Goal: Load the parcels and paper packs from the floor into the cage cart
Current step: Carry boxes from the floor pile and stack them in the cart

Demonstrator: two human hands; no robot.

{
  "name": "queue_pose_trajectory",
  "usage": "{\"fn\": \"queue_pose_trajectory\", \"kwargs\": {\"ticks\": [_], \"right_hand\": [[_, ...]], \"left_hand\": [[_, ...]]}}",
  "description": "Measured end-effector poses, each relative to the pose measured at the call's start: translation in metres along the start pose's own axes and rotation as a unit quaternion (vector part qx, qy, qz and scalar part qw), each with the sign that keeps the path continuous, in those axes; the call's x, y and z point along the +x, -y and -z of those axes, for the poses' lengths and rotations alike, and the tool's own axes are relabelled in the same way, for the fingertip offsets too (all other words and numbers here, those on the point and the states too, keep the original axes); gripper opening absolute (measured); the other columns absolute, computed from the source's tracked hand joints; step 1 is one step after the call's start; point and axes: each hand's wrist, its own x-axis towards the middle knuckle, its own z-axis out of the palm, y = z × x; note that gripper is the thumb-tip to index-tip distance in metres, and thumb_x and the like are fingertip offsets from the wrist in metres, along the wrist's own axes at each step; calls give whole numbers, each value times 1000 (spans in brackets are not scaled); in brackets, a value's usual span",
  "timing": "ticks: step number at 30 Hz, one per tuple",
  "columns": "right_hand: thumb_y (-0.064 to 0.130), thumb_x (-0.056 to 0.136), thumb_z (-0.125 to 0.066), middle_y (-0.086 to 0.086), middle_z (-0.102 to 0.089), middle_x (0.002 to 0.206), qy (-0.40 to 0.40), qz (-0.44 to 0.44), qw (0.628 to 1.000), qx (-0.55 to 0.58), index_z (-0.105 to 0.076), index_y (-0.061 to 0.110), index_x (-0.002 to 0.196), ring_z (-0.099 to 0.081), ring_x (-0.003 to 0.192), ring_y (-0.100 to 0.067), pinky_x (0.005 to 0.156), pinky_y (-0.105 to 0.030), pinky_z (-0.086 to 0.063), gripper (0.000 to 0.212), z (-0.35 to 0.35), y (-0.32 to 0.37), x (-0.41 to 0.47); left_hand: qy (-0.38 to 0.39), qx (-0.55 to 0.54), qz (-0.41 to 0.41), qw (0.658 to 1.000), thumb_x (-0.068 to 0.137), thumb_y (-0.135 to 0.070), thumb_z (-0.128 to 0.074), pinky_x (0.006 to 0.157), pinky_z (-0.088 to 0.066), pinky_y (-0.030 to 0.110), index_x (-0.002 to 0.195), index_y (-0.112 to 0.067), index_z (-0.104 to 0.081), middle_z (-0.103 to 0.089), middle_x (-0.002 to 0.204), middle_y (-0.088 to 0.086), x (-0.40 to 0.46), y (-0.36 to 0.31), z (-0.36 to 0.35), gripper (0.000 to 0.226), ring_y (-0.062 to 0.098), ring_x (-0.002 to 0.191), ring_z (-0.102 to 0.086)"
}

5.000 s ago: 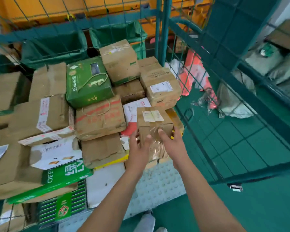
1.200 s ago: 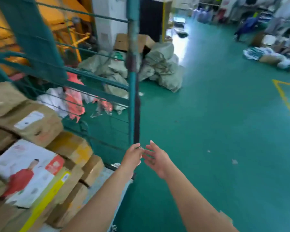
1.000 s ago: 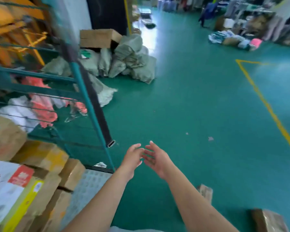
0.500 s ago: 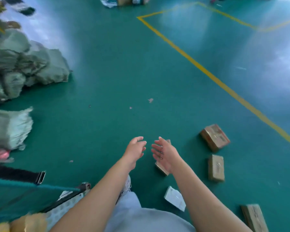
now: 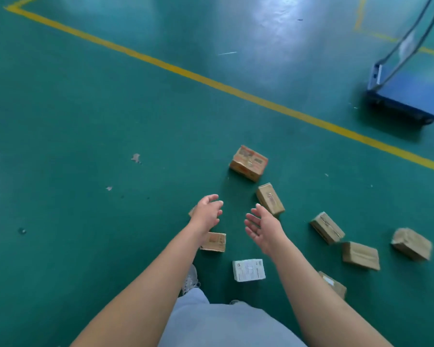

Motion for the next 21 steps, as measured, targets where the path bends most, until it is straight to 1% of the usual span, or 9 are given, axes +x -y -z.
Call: {"fn": "queue_pose_trajectory", "kwargs": {"ticks": [2,3,5,6,7,10,16,19,21], "right_hand": [[37,105,-57,-9,-68,110,-17,6,999,29,-63,12,111,-66,102,-24,90,-38,-51,27,-13,6,1],[36,105,-56,-9,-68,111,-23,8,999,36,-63,12,110,-66,102,-24,91,-38,-51,26,-16,9,0],[36,105,-56,-9,-68,113,-38,15,998,54,-62,13,109,-66,102,-24,91,-38,-52,24,-24,15,0],[37,105,-55,-9,-68,114,-45,21,997,56,-62,13,112,-66,103,-23,91,-38,-52,25,-26,17,1],[37,105,-55,-9,-68,115,-52,31,997,52,-62,13,116,-66,103,-23,91,-37,-53,27,-28,20,0],[37,105,-55,-9,-69,118,-78,59,993,58,-61,12,127,-66,103,-22,90,-36,-54,34,-31,35,6],[38,105,-55,-9,-68,120,-93,70,990,83,-59,13,132,-66,106,-23,88,-36,-55,37,-44,69,30],[37,105,-54,-10,-67,122,-91,67,989,90,-59,12,130,-65,109,-23,88,-35,-55,35,-51,91,48],[35,106,-54,-11,-67,119,-88,65,989,96,-59,12,123,-64,106,-23,91,-36,-53,30,-56,107,66]], "left_hand": [[27,20,1,999,106,-18,-52,74,-48,25,139,-17,-53,-60,106,0,15,-18,6,33,17,102,-60],[35,27,-1,999,106,-19,-52,78,-50,27,139,-18,-53,-61,110,0,20,-24,8,33,17,108,-62],[53,37,-1,998,106,-22,-51,94,-53,33,140,-20,-52,-61,123,0,32,-34,11,34,18,118,-61],[60,39,-1,997,106,-22,-51,101,-53,36,141,-20,-52,-60,128,0,36,-39,12,34,18,120,-61],[65,39,-2,997,106,-22,-51,104,-52,38,141,-20,-52,-59,129,0,40,-42,12,35,18,120,-60],[82,44,2,996,106,-21,-51,105,-51,40,140,-19,-53,-59,129,1,54,-56,5,34,19,119,-61],[103,58,5,993,107,-22,-52,98,-53,36,139,-21,-54,-60,132,2,87,-86,-7,33,18,117,-62],[99,72,1,992,107,-22,-52,103,-52,39,141,-20,-53,-59,132,1,109,-107,-11,34,19,118,-61],[94,80,-3,992,107,-22,-52,105,-52,39,142,-20,-52,-59,132,0,129,-121,-15,36,18,119,-61]]}}
